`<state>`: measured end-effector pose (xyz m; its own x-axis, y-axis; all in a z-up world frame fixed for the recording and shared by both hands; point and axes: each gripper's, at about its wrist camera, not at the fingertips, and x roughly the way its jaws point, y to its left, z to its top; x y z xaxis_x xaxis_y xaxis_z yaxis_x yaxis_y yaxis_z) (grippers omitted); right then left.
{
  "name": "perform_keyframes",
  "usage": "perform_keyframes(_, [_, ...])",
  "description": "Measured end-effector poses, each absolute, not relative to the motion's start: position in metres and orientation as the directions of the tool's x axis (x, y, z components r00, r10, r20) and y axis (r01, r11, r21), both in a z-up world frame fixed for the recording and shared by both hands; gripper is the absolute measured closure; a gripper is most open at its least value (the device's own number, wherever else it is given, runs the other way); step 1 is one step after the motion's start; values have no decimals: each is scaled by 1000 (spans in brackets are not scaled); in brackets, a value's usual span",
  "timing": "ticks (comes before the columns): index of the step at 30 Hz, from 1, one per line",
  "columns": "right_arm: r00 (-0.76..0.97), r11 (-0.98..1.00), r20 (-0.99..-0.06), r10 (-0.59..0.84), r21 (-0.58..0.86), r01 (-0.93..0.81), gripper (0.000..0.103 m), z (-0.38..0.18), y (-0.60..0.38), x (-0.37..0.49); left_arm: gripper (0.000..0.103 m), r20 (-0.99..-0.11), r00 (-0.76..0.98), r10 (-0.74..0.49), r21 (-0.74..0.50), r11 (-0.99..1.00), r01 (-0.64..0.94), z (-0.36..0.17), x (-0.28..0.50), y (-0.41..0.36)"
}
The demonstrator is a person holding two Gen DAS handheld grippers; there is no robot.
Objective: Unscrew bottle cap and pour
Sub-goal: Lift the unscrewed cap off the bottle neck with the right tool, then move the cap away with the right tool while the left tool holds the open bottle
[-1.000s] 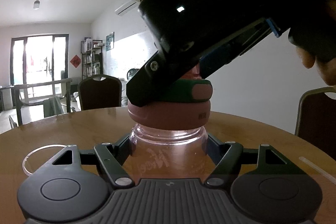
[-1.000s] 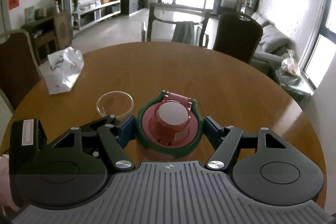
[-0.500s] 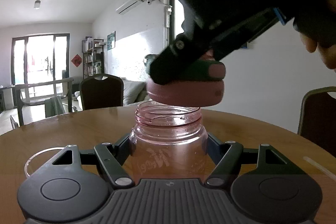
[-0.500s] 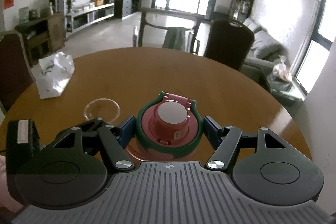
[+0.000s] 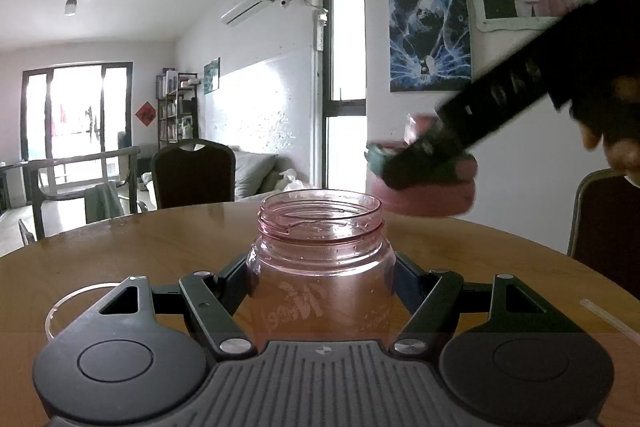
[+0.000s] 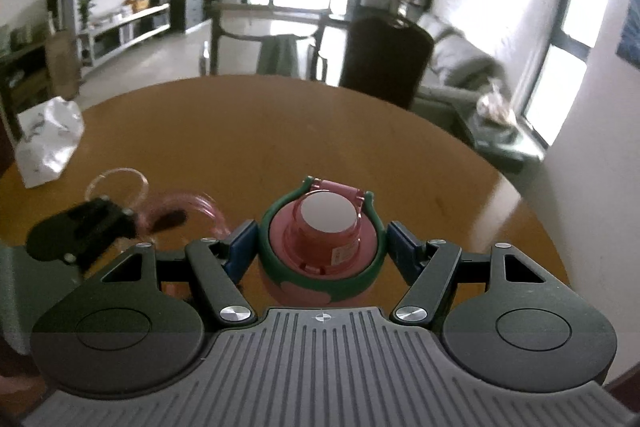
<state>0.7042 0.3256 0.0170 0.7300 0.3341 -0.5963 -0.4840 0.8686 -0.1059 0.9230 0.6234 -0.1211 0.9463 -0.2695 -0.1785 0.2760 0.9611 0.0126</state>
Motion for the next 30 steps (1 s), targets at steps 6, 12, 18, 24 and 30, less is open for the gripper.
perform_keyframes(6, [700,887,-639,320,-58,-459,32,-14,314,720,31,-174,948,-265,12,962,271,-121,915,618])
perform_keyframes(12, [671,898,-676,305,-31,-439,32,-48,312,735,31,-175,948,-267,13,962,274,-122,908,615])
perform_keyframes(18, [663,897,-681,312,-18,-441,32,-71,320,746,31,-175,948,-265,13,962,272,-120,900,610])
perform_keyframes(24, [657,899,-685,315,-7,-438,32,-83,323,752,31,-175,948,-265,13,962,271,-118,887,602])
perform_keyframes(30, [649,896,-689,323,0,-445,32,-92,326,754,31,-176,949,-263,11,963,269,-110,849,576])
